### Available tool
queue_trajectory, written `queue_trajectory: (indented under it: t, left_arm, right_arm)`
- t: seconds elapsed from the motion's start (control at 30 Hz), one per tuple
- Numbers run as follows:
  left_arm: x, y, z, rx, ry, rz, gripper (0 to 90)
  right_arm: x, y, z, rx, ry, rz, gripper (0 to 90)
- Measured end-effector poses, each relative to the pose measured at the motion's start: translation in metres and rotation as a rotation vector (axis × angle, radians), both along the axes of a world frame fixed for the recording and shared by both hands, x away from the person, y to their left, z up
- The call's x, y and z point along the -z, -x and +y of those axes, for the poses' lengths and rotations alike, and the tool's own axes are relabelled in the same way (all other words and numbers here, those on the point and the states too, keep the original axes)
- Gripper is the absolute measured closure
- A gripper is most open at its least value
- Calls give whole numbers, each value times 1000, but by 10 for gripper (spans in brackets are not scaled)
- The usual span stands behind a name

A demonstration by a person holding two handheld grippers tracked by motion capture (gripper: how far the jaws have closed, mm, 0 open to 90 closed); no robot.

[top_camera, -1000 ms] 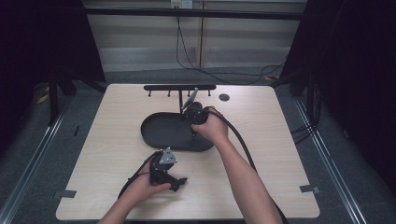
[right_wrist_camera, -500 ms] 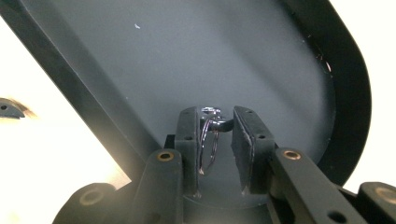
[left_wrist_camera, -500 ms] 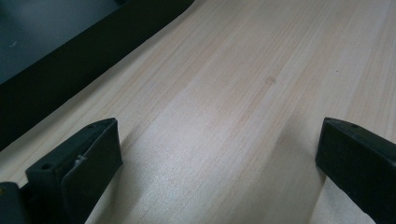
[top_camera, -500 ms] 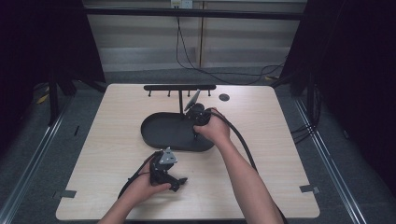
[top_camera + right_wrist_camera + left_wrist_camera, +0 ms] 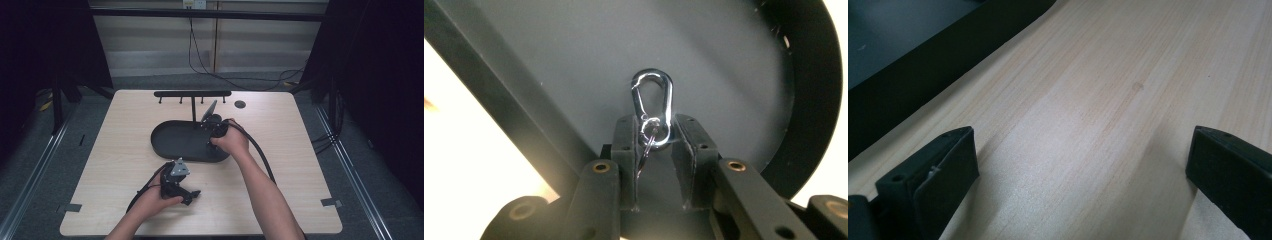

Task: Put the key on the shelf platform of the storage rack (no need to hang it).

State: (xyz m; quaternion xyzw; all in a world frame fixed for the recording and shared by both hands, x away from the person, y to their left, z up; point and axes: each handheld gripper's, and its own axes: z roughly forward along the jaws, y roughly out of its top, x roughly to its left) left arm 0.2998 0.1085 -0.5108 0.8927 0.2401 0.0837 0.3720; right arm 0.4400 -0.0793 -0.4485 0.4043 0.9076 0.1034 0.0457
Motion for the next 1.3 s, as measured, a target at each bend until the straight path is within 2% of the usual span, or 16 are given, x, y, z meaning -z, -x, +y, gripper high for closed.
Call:
queue_trajectory:
  t: [0.17,0.5,0.6,0.93,1.3]
  left_arm:
    - [0,0,0,0,0,0,0]
    - [0,0,0,0,0,0,0]
    - [0,0,0,1,0,0,0]
    - [0,0,0,1,0,1,0]
    - [0,0,0,2,0,1,0]
  right_arm:
    - [0,-1,2,8,-14,20,731]
    - [0,-4,0,13,-19,4,733]
    - [-1,-5,0,14,-31,-7,713]
    - [-8,-1,-2,11,-36,3,665]
    - [-17,6,-4,5,-42,-6,561]
